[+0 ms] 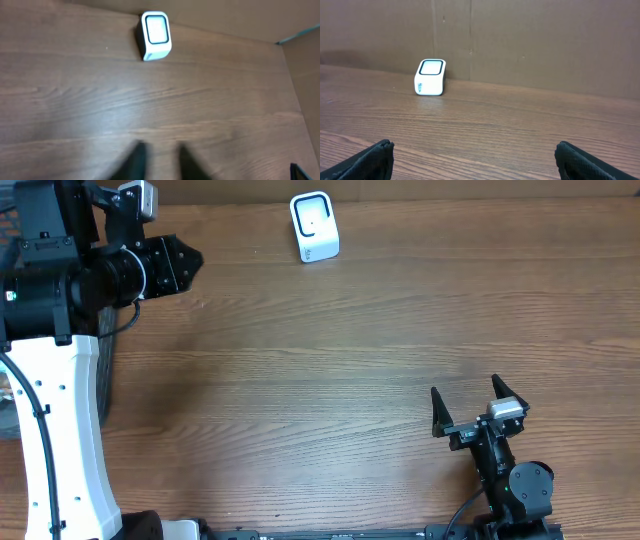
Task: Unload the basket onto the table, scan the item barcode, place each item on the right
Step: 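Raise the left gripper and swing it over the grey basket, then lower the left gripper into the basket and grasp the green-capped jar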
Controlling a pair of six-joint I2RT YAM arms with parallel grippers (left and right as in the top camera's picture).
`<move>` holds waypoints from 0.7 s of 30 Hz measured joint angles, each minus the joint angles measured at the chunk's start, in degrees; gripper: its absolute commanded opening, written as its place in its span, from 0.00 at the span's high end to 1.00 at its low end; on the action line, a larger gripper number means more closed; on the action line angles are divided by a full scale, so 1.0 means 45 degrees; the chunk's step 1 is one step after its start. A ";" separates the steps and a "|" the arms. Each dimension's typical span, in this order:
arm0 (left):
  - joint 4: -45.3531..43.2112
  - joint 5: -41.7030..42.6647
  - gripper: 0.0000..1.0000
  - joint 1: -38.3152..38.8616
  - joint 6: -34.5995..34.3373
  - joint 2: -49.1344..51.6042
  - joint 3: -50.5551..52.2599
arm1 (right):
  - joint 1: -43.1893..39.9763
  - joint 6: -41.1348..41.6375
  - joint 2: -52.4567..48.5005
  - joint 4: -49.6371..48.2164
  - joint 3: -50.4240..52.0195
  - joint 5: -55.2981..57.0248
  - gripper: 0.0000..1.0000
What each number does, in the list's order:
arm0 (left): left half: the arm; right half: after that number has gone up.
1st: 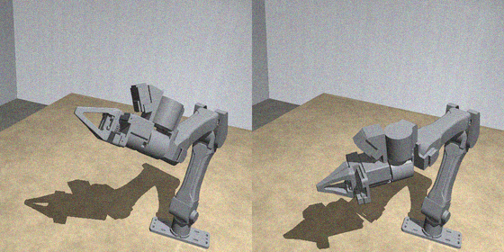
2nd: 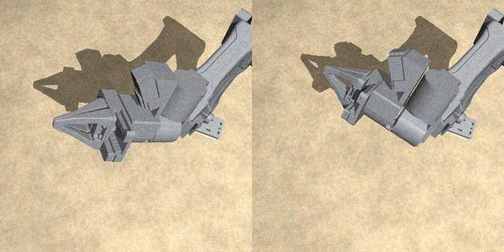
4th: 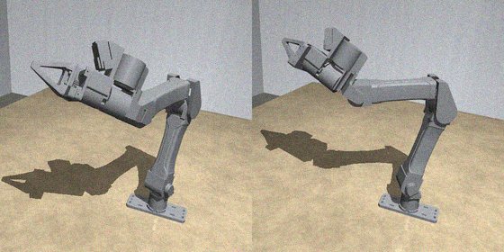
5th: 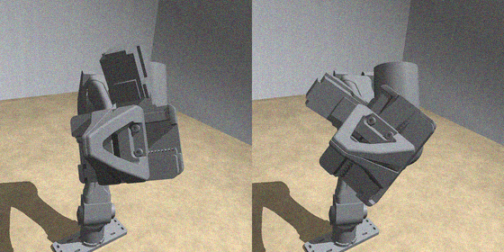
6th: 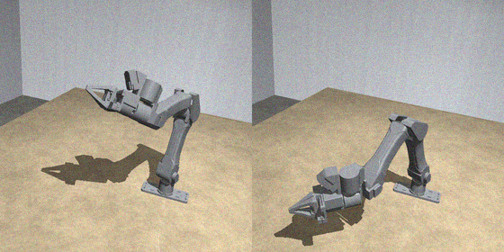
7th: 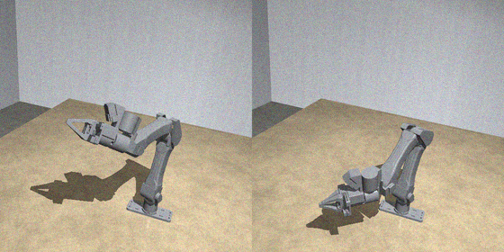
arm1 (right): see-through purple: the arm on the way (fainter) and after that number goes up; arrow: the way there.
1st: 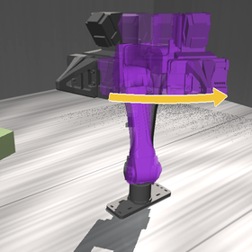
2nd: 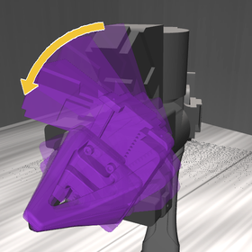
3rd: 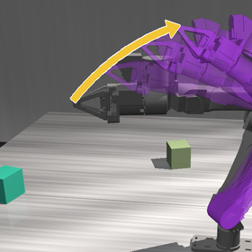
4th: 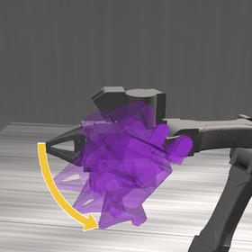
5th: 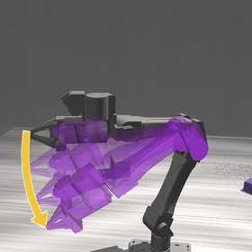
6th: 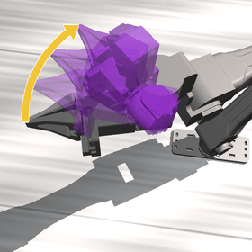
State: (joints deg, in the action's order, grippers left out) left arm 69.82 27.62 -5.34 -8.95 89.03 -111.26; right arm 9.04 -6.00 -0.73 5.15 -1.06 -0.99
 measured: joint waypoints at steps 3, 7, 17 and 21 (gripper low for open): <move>-0.1302 -0.0073 0.75 0.0000 0.0019 0.0000 0.0000 | 0.0000 -0.0005 0.0000 0.0005 0.0000 0.0000 0.00; -0.4813 -0.0199 0.61 -0.0199 0.0019 0.0005 -0.0029 | 0.0000 0.0000 0.0010 0.0000 0.0000 0.0000 0.00; -0.6858 -0.1938 0.59 -0.4187 -0.1234 0.0005 -0.0078 | 0.0000 0.0000 0.0034 0.0000 0.0000 -0.0005 0.00; -0.5629 -0.2565 0.49 -0.6130 -0.1370 0.0024 -0.0083 | 0.0000 0.0000 0.0034 0.0000 0.0000 -0.0005 0.00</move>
State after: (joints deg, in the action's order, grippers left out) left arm 44.49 16.08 -32.93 -15.11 89.14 -111.63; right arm 9.04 -6.00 -0.58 5.15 -1.06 -1.02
